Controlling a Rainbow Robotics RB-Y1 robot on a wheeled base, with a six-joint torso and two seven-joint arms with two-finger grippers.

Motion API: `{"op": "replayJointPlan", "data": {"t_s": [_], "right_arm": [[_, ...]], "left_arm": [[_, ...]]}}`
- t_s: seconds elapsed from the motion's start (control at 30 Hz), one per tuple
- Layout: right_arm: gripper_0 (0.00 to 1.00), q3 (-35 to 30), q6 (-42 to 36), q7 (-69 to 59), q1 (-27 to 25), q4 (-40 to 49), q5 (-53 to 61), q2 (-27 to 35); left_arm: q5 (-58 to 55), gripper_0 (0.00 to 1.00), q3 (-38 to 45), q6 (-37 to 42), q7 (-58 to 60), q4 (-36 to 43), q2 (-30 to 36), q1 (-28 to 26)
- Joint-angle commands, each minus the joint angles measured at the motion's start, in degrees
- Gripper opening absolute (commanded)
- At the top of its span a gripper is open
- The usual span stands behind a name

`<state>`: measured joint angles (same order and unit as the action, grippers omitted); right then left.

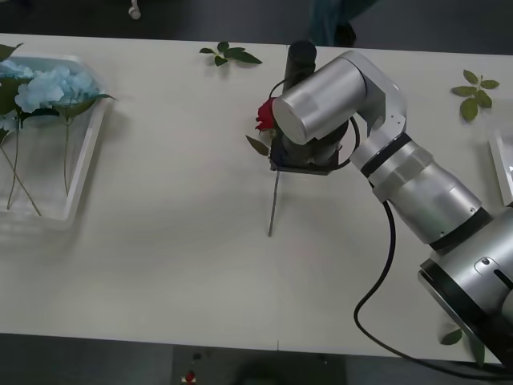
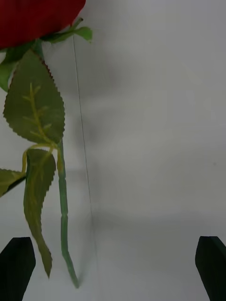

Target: Put the red flowers into the right box and the blue flowers into the left box

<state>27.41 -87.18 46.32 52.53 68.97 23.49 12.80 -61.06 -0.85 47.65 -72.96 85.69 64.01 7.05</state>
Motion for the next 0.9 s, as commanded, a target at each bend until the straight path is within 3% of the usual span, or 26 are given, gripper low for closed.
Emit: {"op": "replayJointPlan", "data": {"t_s": [0.03, 0.27, 0.63, 0.67, 0.73, 0.9], "right_arm": [[1.00, -0.3, 5.2, -4.0, 3.2, -5.1, -2.7, -3.0], [1.00, 0.2, 14.5, -4.0, 5.2, -15.0, -4.4, -6.3], [1.00, 1.4, 18.9, -4.4, 5.6, -17.0, -3.6, -6.9], [0.95, 1.6, 18.9, -4.3, 5.6, -17.0, -3.6, -6.9], [0.74, 2.6, 18.9, -4.4, 5.6, -17.0, -3.5, -6.7], [0.01, 5.1, 18.8, -4.3, 5.6, -17.0, -3.0, -6.0]], "left_arm": [[4.9, 0.00, -2.2, -1.5, 6.3, -0.4, -2.4, 3.4], [19.1, 0.00, -7.2, -1.5, 17.5, -0.6, -4.9, 6.8], [32.0, 0.00, -9.1, -1.5, 30.0, -3.8, -7.9, 8.7], [32.0, 0.00, -9.0, -1.5, 31.1, -4.0, -8.0, 8.7], [32.1, 0.00, -9.0, -1.6, 33.5, -4.3, -8.4, 8.7], [32.8, 0.00, -8.8, -1.9, 41.7, -4.7, -9.4, 8.7]]}}
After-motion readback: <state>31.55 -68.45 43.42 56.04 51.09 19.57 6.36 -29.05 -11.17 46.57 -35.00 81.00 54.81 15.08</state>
